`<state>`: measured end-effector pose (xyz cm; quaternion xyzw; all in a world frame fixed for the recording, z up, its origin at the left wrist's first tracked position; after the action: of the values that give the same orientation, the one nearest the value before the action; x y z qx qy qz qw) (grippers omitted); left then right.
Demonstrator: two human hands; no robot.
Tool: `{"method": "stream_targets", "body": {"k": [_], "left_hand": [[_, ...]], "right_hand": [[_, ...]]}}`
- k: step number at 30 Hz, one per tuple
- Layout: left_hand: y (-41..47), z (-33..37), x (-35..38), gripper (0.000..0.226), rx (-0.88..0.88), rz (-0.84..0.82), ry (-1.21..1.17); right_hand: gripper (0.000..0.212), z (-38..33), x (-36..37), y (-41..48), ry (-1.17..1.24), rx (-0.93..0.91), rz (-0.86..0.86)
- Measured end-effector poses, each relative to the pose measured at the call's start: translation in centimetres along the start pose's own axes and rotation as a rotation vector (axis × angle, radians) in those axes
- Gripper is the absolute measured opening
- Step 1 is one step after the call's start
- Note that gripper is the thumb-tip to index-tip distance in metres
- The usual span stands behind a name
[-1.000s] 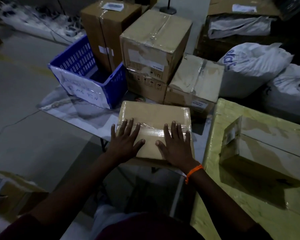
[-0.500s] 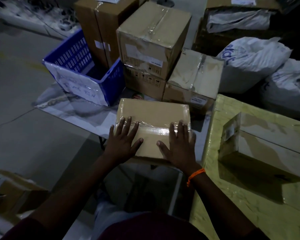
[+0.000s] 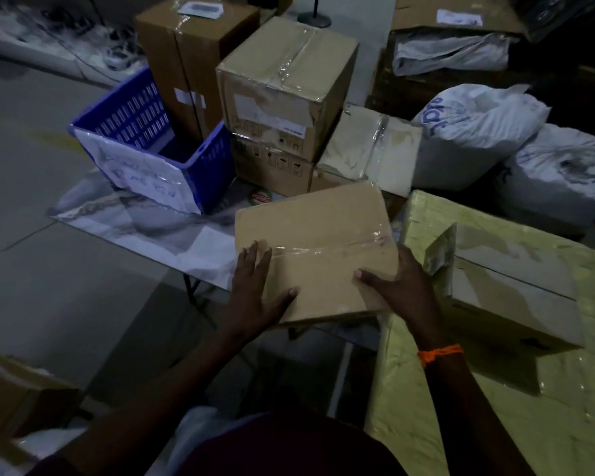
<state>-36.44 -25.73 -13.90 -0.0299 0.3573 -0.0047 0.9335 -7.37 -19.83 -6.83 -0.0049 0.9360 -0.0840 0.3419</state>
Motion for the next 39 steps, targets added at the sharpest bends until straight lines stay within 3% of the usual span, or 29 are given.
{"method": "stream_targets", "body": {"k": [6,12,16,21,24,30,34,36,39], "left_hand": [[-0.1,-0.6,2.7,0.091,0.034,-0.070,0.024],[-0.8,-2.1,-0.1,0.110,0.042,-0.085,0.276],[-0.9,-0.8,-4.0,0.128,0.105,0.098,0.235],[-1.3,2.2,-9.4,0.122,0.308,0.348,0.149],[-1.0,4.3,-11.2,0.111,0.404,0.356,0.119],[-0.3,7.1,-11.7,0.062,0.484,0.356,0.290],[0.4,8.8,-12.1,0.040,0.505,0.377,0.331],[1.7,10.1,-12.1,0.042,0.496,0.324,0.371],[4.9,11.2,-10.9,0.072,0.406,0.097,0.454]], "right_hand": [[0.097,-8.4,-1.4,-0.3,-0.189,-0.278,-0.060],[0.099,-14.7,2.7,-2.0,-0.401,-0.579,-0.130],[0.093,-17.4,6.4,-3.3,-0.583,-0.843,-0.258],[0.085,-16.0,7.2,-3.3,-0.568,-0.952,-0.365],[0.084,-15.5,7.4,-3.1,-0.586,-0.970,-0.379],[0.084,-14.7,6.3,-1.7,-0.509,-0.911,-0.459],[0.062,-14.7,5.6,-1.6,-0.421,-0.860,-0.490],[0.068,-15.2,4.9,-0.9,-0.364,-0.773,-0.408],[0.080,-15.5,4.3,1.1,-0.415,-0.631,-0.221]]}}
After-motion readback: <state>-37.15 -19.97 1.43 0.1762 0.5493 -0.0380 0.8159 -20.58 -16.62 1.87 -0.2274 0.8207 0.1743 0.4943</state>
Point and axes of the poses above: each hand's wrist, its own y-axis towards the middle knuckle, its own x-axis out of the palm, z = x × y, the point moved 10 cm from there along y, towards the middle knuckle, and after that the axes turned 3 degrees about -z, right-handed, at the moved point
